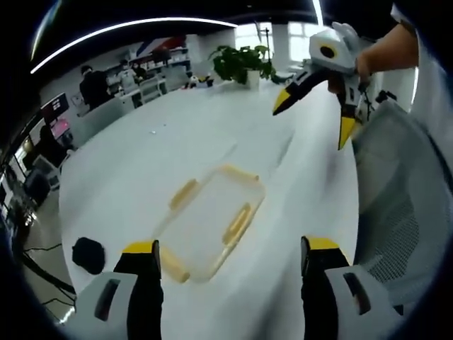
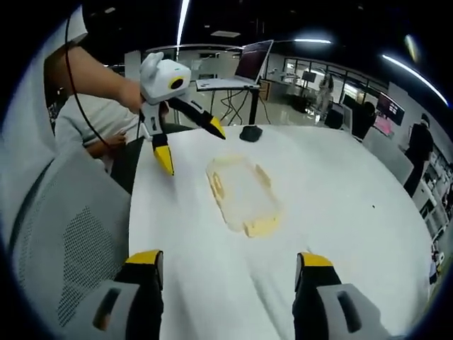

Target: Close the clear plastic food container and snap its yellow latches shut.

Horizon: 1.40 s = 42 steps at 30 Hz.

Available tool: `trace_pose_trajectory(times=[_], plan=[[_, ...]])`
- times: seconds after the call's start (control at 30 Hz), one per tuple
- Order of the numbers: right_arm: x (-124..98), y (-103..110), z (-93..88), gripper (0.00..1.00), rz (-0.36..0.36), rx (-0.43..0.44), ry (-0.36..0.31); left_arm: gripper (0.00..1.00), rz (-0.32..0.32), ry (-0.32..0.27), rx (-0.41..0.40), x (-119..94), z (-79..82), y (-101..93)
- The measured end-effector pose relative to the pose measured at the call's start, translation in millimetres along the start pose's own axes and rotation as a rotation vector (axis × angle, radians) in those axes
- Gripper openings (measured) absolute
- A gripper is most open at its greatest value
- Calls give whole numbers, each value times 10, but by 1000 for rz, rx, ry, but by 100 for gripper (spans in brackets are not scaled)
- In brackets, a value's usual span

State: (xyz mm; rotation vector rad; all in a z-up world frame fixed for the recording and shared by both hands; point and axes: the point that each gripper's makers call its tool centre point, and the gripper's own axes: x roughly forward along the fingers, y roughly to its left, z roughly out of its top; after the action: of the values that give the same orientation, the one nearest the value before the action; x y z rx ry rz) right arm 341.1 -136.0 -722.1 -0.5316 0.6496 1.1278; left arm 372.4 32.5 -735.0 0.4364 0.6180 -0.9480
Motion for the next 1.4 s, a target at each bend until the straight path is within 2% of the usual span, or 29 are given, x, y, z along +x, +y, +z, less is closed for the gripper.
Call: trace_pose_trajectory(times=[0.33, 0.7, 1.4], plan=[[45, -47, 35, 73, 12, -30, 2, 78, 8, 24, 32, -16, -113, 124], [144, -79, 56, 73, 36, -82, 33, 78, 3, 49, 41, -18, -193, 235], [325, -238, 122, 71, 63, -104, 50, 77, -18, 104, 94, 44, -308, 390]])
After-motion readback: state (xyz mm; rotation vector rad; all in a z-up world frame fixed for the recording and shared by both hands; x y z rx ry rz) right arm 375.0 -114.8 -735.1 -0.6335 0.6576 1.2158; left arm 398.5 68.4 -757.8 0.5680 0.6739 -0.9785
